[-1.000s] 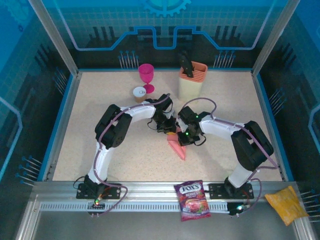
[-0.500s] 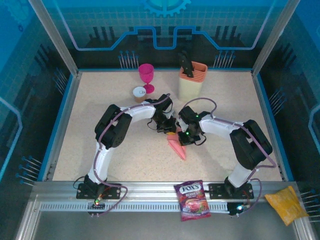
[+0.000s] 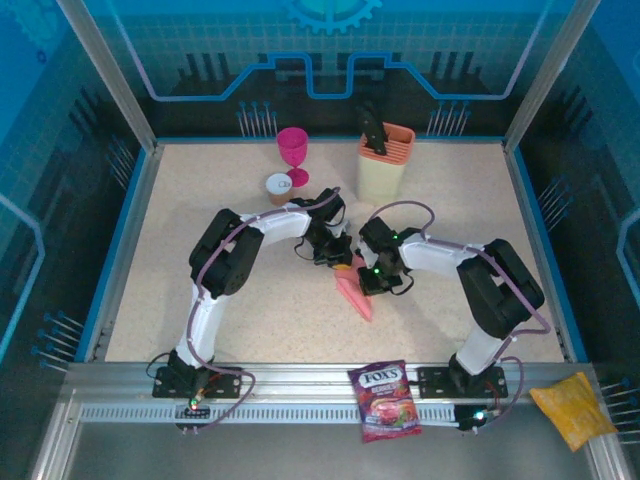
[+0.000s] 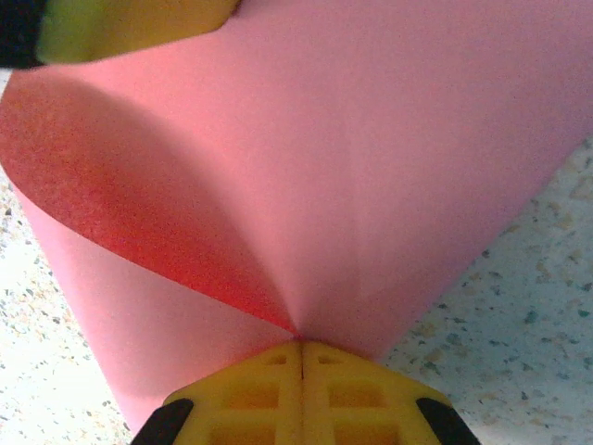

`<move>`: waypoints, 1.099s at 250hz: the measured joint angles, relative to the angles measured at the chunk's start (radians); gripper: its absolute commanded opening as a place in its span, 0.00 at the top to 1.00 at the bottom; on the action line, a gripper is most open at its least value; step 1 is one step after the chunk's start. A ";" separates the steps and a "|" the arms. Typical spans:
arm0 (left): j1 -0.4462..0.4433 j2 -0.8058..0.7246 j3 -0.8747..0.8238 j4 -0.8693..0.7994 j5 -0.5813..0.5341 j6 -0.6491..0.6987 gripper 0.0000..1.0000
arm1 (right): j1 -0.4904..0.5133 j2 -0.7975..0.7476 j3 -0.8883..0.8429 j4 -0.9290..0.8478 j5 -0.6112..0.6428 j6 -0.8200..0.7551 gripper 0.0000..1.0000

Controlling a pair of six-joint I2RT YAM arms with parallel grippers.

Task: Fold a paper plane with a square sheet of paper (pick it up from the middle)
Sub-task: Third fold the triangle at the center of the table.

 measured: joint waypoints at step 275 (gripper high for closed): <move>-0.040 -0.288 -0.280 0.062 0.077 -0.187 0.97 | -0.008 0.021 0.004 0.026 -0.056 0.010 1.00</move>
